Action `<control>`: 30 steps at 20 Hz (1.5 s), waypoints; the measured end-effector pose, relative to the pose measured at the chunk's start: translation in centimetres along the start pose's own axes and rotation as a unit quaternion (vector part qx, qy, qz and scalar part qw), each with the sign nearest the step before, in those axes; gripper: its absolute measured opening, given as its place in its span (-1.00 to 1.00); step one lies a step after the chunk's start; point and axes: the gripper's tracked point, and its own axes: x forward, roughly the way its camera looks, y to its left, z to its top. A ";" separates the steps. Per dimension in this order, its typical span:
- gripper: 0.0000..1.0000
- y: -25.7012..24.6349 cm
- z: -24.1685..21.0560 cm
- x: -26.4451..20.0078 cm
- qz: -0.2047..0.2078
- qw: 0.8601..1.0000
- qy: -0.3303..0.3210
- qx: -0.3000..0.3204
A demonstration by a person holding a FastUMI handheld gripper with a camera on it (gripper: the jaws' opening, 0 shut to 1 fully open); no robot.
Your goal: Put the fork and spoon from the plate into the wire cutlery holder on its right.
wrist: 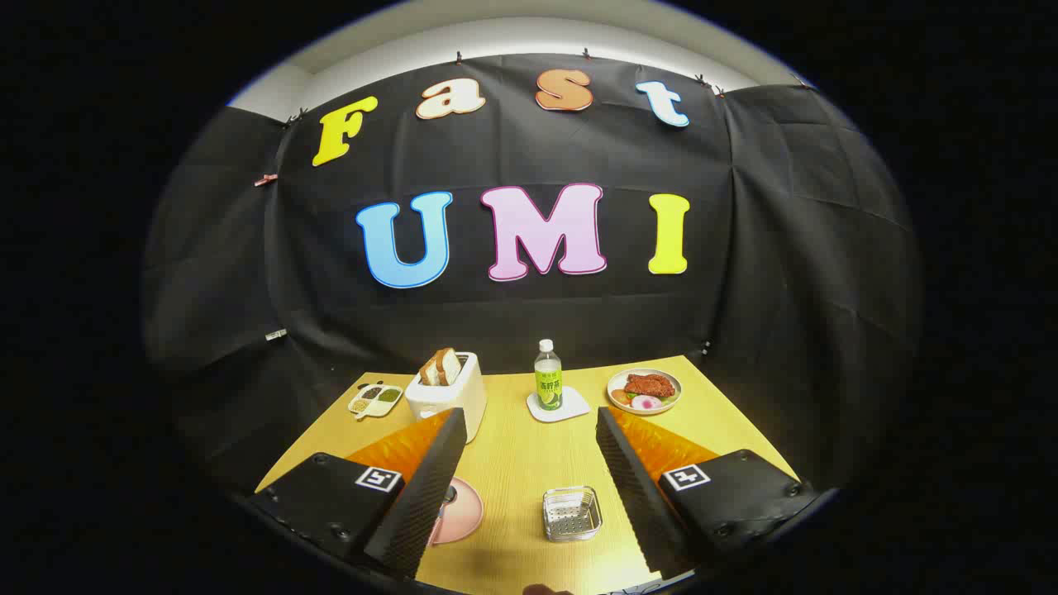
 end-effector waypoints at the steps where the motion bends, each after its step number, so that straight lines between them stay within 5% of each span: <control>1: 0.97 0.0 -0.1 -0.1 -0.001 1.000 0.001 -0.002; 19: 0.97 0.6 -1.2 -1.0 -0.025 1.000 0.004 0.003; 30: 1.00 8.6 -11.0 2.8 0.048 0.987 0.154 -0.009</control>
